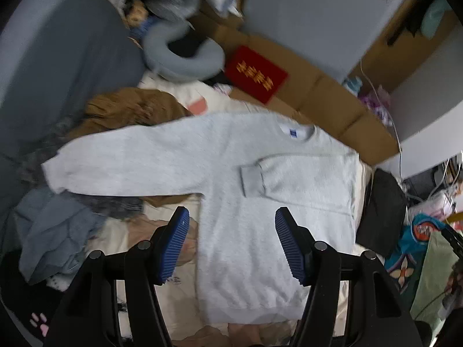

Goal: Fold clothes
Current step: 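Lift both grippers up away from the sweatshirt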

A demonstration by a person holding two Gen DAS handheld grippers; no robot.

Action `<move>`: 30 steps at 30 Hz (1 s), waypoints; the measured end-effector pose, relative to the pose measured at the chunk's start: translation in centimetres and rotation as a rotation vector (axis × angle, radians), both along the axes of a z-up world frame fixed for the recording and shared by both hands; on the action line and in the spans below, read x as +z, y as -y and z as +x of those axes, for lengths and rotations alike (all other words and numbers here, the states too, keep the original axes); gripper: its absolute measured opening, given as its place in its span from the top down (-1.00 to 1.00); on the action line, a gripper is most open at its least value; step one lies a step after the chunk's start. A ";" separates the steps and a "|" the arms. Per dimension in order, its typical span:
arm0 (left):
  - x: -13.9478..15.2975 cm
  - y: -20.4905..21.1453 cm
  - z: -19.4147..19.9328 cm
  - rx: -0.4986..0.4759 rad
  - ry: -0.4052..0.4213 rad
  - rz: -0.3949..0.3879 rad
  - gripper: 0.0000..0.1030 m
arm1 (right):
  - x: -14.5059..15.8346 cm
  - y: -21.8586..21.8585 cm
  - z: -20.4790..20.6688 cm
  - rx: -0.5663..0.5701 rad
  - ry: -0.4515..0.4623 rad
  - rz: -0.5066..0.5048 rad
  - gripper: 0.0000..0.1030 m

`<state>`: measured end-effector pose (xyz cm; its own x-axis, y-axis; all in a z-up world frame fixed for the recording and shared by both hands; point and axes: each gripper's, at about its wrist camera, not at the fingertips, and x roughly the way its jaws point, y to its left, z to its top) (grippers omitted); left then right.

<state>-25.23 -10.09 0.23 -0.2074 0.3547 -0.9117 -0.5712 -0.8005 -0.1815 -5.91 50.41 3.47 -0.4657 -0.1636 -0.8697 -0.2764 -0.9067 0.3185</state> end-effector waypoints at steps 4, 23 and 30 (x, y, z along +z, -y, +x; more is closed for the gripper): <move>2.7 2.7 0.4 0.020 -0.027 0.027 -0.24 | 3.0 -0.1 0.9 -0.003 0.003 0.007 -0.24; 10.6 11.2 1.6 -0.015 -0.095 0.066 -0.69 | 9.0 -2.2 4.9 -0.150 -0.002 -0.110 -0.36; 10.5 14.1 0.3 0.013 -0.088 0.096 -0.69 | 9.0 -0.7 4.4 -0.145 -0.022 -0.122 -0.36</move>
